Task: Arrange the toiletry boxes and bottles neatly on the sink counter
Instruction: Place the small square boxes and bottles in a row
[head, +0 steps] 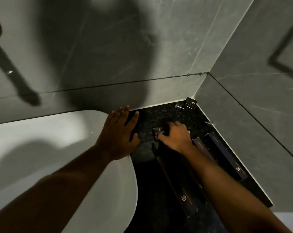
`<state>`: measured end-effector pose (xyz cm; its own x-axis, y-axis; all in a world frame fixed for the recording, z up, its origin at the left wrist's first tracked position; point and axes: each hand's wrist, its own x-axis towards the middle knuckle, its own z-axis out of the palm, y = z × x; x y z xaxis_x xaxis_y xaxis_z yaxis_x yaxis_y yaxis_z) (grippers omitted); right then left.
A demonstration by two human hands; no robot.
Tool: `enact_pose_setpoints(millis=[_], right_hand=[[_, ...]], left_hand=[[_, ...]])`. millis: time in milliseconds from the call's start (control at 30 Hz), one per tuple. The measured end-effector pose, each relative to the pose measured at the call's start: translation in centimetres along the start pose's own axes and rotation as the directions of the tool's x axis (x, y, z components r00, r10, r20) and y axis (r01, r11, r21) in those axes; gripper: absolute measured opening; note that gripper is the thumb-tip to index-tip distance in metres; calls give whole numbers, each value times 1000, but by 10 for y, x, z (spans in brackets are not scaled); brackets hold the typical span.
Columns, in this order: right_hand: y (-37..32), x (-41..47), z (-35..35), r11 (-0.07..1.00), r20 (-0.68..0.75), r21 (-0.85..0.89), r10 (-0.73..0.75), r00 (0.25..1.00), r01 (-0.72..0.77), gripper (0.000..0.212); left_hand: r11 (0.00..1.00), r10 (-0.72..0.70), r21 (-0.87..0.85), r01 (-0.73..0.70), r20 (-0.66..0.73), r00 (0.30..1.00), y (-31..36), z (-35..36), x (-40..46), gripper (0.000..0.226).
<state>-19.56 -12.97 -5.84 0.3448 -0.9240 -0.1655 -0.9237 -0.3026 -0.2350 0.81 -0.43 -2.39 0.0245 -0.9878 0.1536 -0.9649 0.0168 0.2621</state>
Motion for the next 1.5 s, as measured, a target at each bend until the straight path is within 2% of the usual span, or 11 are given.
enact_pose_setpoints(millis=[67, 133, 267, 467, 800, 933, 1000, 1067, 1167, 1300, 1500], right_hand=[[-11, -2, 4, 992, 30, -37, 125, 992, -124, 81], [-21, -1, 11, 988, 41, -63, 146, 989, -143, 72], [-26, 1, 16, 997, 172, -44, -50, 984, 59, 52], [-26, 8, 3, 968, 347, -76, -199, 916, 239, 69], [-26, 1, 6, 966, 299, -28, -236, 925, 256, 69], [-22, -2, 0, 979, 299, 42, -205, 932, 202, 85], [-12, 2, -11, 978, 235, 169, -159, 959, 121, 90], [3, 12, -25, 971, 117, 230, -90, 989, 61, 84], [33, 37, -44, 980, -56, 197, 33, 998, -21, 64], [69, 82, -57, 985, -155, 139, 127, 980, -106, 53], [104, 158, -49, 982, 34, -167, 95, 995, -88, 58]], left_hand=[[1000, 0, -11, 0, -7, 1000, 0, 0, 0, 75], [1000, -3, -15, 3, -4, 1000, 1, -1, 0, 76], [1000, -6, -5, 6, 0, 1000, 2, -2, 0, 75], [1000, -1, -8, 1, 2, 1000, 4, -6, -1, 73], [1000, 0, -8, 0, -14, 1000, 5, -6, -1, 73], [1000, 6, -4, -6, -12, 1000, 3, -3, 0, 72], [1000, 10, 1, -10, -17, 1000, 2, -2, 1, 72], [1000, 18, 1, -18, -14, 1000, 2, 0, 2, 73], [1000, 15, -2, -15, -14, 1000, 1, 1, 3, 73], [1000, 23, -1, -23, -6, 1000, 0, 0, 2, 73], [999, 18, 28, -18, 2, 1000, -2, 4, 4, 72]])
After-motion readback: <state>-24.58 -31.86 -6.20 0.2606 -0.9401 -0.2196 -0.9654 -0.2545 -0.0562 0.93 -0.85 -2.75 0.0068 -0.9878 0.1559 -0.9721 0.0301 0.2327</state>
